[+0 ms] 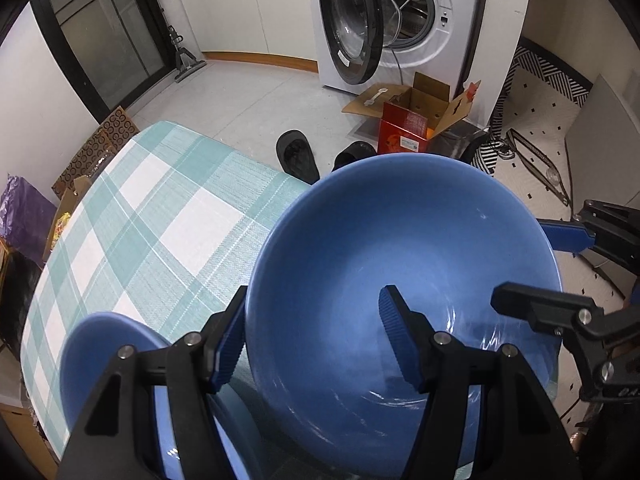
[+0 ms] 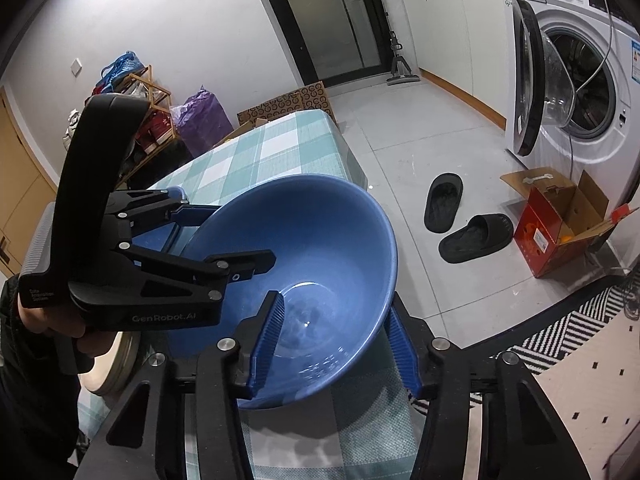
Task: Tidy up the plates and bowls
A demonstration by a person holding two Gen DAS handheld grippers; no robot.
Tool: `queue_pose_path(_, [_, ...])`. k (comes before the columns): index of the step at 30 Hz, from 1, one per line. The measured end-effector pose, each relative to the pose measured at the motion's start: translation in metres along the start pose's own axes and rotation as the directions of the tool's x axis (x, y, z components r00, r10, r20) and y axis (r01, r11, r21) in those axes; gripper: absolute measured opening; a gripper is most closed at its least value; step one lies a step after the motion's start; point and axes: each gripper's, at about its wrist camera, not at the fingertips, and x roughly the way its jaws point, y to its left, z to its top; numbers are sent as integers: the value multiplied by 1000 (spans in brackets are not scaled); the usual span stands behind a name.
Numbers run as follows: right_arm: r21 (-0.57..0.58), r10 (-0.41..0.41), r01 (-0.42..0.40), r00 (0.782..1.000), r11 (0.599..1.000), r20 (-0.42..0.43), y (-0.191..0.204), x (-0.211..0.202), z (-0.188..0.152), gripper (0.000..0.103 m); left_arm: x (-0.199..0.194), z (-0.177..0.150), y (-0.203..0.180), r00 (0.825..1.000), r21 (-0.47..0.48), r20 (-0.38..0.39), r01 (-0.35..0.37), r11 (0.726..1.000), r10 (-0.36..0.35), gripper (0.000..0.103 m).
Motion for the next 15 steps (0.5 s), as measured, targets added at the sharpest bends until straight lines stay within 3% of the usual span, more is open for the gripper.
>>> queue_pose_path(15, [14,-9,9,1000,1000,8,-10,-6,1,50,-13,-17,-2,999,-60,12,53,997,-53,64])
